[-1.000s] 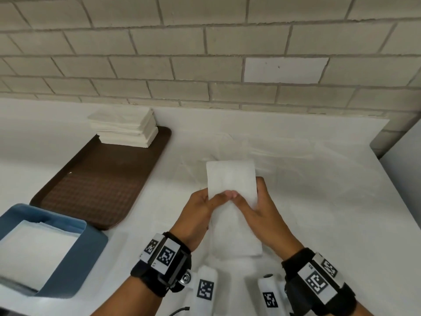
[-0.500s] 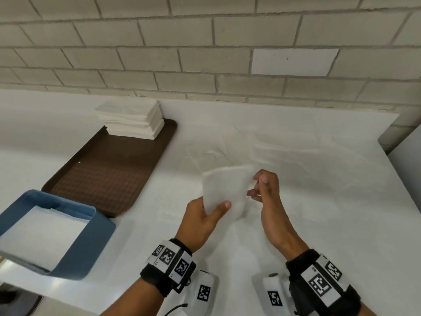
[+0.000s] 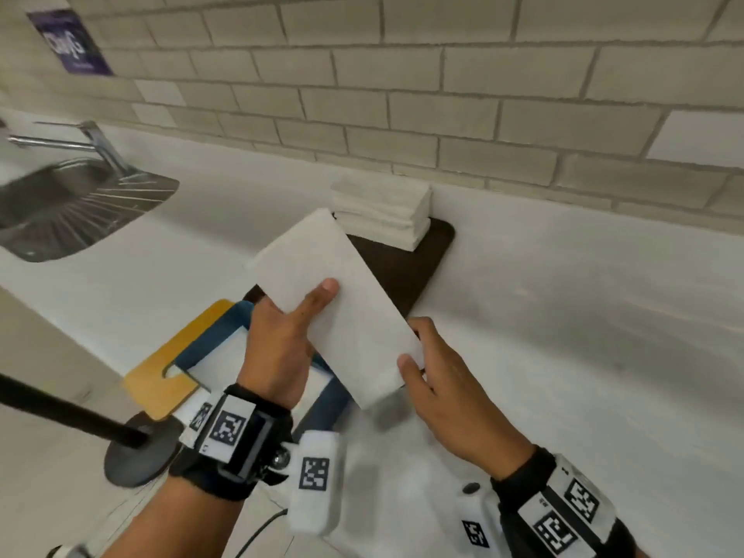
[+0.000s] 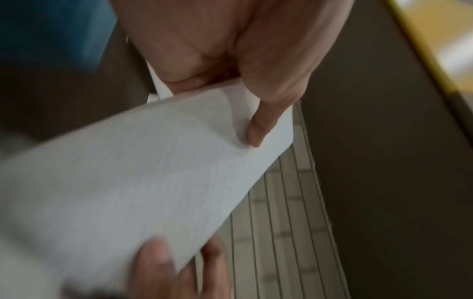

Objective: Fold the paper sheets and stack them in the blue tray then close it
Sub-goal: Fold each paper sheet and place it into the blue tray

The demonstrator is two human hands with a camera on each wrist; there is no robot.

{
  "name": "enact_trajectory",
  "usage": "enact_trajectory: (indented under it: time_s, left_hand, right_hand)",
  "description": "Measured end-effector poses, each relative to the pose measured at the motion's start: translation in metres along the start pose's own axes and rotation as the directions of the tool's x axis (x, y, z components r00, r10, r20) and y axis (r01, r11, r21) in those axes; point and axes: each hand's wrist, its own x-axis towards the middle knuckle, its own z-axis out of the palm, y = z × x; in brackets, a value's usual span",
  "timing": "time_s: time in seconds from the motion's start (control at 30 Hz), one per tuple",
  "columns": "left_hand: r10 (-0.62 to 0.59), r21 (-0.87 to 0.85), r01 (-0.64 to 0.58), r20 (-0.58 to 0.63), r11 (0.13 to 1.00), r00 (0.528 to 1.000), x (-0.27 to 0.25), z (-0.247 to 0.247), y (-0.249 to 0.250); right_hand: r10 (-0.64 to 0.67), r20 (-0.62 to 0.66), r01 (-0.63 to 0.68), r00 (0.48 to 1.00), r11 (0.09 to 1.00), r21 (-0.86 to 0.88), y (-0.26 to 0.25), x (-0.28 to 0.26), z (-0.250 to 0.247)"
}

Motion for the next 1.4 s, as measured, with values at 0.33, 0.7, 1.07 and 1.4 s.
enact_trajectory:
  time_s: [0.33, 0.7, 1.07, 1.4]
  left_hand:
    - [-0.007, 0.549, 0.021, -0.028, 0.836, 1.0, 0.065, -0.179, 0.039]
    - [-0.17, 0.869, -0.47, 0.445, -0.158, 0.879, 0.043, -0.152, 0.008]
    - [-0.525, 0.857, -0.444, 0.259, -0.261, 0.81, 0.055, -0.121, -0.011]
    - [-0.172, 0.86, -0.419, 0.384, -0.292, 0.907, 0.036, -0.094, 0.049]
  right_hand:
    - [-0.058, 0.216, 0.186, 0.975, 0.748, -0.637, -0.031, 0.073, 0.11]
    - [0.175, 0.321, 0.19, 0.931, 0.52, -0.833, -0.035, 0.072, 0.121]
    - [0.3, -0.185, -0.324, 0.936, 0.525, -0.787, 0.052, 0.037, -0.029]
    - [0.25, -0.062, -0.188, 0.966, 0.521, -0.833, 0.083, 0.022, -0.025]
